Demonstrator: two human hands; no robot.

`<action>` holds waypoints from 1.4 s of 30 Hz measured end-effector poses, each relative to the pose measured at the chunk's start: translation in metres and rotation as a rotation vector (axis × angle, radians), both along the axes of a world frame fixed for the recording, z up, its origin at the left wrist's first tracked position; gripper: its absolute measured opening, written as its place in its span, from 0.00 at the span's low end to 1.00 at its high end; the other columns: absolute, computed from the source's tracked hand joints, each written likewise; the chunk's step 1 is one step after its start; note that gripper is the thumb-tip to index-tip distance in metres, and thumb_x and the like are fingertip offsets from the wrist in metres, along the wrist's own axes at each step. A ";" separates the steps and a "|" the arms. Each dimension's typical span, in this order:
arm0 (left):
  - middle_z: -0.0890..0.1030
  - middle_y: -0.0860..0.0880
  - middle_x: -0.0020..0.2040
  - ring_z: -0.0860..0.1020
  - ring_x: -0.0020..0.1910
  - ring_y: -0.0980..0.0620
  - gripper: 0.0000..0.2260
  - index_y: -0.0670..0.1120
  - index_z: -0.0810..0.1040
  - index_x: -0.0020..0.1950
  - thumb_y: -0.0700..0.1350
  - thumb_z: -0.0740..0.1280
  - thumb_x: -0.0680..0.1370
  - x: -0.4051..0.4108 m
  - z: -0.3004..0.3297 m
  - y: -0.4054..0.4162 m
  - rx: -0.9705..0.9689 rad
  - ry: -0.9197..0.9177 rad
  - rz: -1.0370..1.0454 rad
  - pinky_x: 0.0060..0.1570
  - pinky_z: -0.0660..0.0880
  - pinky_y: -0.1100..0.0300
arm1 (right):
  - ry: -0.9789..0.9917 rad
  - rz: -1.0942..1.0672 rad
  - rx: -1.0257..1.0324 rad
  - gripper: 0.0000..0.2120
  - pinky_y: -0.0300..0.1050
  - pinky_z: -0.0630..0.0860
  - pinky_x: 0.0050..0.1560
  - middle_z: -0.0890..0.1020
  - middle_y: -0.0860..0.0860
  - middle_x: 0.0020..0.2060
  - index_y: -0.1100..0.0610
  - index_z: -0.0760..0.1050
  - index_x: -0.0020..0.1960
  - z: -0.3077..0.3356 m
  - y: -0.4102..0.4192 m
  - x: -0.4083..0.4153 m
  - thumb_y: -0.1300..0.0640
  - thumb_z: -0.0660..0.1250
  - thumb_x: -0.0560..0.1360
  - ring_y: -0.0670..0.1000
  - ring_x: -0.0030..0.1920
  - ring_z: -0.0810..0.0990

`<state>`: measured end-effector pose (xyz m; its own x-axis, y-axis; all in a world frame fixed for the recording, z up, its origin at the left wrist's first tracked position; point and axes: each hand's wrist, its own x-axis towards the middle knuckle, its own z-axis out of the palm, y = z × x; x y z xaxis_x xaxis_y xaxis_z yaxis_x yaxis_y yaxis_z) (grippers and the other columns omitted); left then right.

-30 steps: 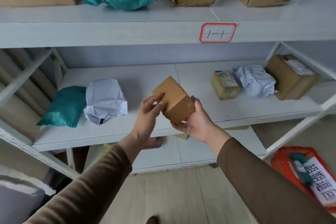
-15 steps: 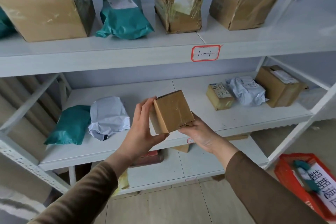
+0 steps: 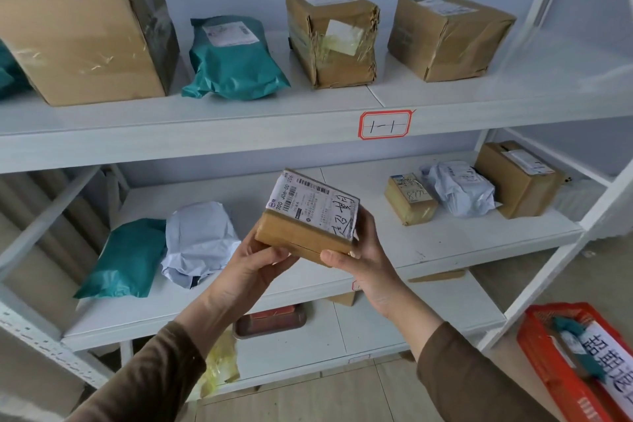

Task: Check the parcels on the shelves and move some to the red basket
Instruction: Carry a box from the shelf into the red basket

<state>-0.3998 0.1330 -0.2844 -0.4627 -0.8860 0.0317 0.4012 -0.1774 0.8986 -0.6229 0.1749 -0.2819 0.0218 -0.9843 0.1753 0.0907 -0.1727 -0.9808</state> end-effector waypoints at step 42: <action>0.84 0.47 0.64 0.79 0.66 0.49 0.24 0.54 0.70 0.76 0.47 0.71 0.81 -0.203 -0.041 -0.004 0.147 -0.184 -0.369 0.70 0.70 0.52 | -0.364 -0.750 0.302 0.20 0.55 0.64 0.78 0.81 0.47 0.65 0.45 0.72 0.72 -0.037 0.061 -0.098 0.46 0.68 0.80 0.48 0.69 0.75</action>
